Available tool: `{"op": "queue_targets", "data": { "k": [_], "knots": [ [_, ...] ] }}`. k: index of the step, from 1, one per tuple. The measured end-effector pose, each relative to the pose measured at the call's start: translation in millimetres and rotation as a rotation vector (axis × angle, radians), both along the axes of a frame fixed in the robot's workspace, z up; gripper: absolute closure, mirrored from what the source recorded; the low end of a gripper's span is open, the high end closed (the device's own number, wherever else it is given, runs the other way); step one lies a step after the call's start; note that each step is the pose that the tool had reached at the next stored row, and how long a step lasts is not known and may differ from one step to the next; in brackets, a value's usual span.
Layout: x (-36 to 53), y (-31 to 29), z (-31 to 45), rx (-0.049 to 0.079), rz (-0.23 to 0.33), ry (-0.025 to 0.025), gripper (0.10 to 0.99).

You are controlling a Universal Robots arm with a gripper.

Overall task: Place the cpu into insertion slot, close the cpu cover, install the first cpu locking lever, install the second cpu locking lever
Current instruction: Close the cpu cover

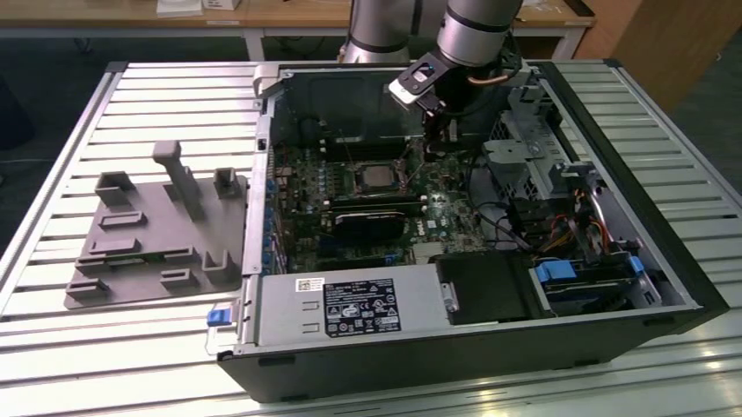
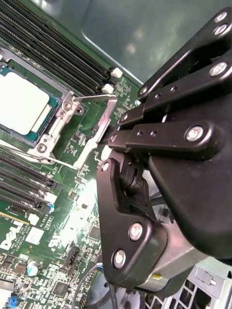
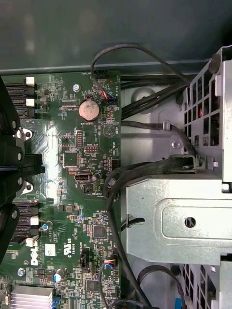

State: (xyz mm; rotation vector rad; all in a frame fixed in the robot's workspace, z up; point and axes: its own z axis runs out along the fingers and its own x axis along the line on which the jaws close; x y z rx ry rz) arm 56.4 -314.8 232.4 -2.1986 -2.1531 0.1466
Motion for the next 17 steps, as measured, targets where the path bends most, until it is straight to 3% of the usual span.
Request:
{"op": "queue_targets", "data": {
  "k": [8,17],
  "knots": [
    [-5.7,0.0,-0.1,0.0,0.0,-0.0016,0.984],
    [-23.2,0.0,0.0,0.0,0.0,-0.0108,0.984]
  ]
}}
